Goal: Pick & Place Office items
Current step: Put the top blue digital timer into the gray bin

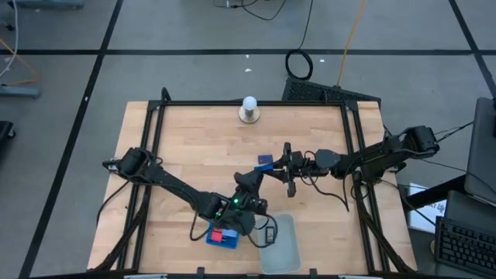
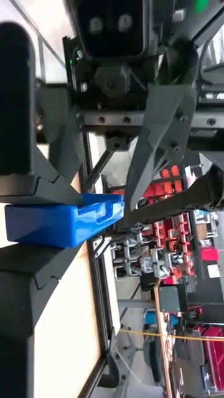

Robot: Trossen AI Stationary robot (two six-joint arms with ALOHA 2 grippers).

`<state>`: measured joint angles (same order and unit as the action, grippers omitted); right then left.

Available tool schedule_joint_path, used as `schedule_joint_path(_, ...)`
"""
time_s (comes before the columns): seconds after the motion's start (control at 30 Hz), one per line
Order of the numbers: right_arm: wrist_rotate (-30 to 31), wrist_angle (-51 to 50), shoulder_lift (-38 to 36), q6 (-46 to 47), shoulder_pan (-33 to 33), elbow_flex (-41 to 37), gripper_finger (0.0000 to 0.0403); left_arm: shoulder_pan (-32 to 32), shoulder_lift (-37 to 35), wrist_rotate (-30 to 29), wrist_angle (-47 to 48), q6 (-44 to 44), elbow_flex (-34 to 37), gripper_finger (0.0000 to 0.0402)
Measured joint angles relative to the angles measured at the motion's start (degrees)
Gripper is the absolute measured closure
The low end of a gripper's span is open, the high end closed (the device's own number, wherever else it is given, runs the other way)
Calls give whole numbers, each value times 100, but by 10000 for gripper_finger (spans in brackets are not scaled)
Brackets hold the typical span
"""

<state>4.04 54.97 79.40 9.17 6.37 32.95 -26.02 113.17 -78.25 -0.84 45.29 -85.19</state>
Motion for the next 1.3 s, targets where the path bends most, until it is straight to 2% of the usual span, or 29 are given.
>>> schedule_joint_path(0.1,15,-118,10,-90,-1,-7,350,-124,-196,68,-24,-253,6,199)
schedule_joint_path(0.2,17,-237,-73,-89,-4,-13,351,-260,-611,601,142,-845,46,207)
schedule_joint_path(0.37,17,-573,-358,-92,-2,-11,334,-362,-1545,2065,1670,-2507,65,221)
schedule_joint_path(0.5,16,-959,-702,-91,23,-9,344,-222,-2382,3475,3052,-3940,65,232)
schedule_joint_path(0.57,-9,-1205,-853,-91,47,-9,351,-145,-2718,3988,3359,-4421,145,237)
schedule_joint_path(0.63,-144,-1289,-975,-104,50,-11,351,-100,-3052,4172,3341,-4517,393,242)
schedule_joint_path(0.77,-660,-1452,-1203,-76,57,-11,340,-103,-3764,4204,2234,-4098,1465,249)
schedule_joint_path(0.93,-1032,-1681,-1406,-83,219,-11,341,89,-4888,4197,191,-3839,3361,243)
schedule_joint_path(1.13,-1034,-2130,-1563,-15,440,-11,350,504,-6032,4197,-2193,-4222,5447,223)
schedule_joint_path(1.3,-1032,-2184,-1577,236,809,-11,330,701,-6601,4215,-3251,-4583,6530,210)
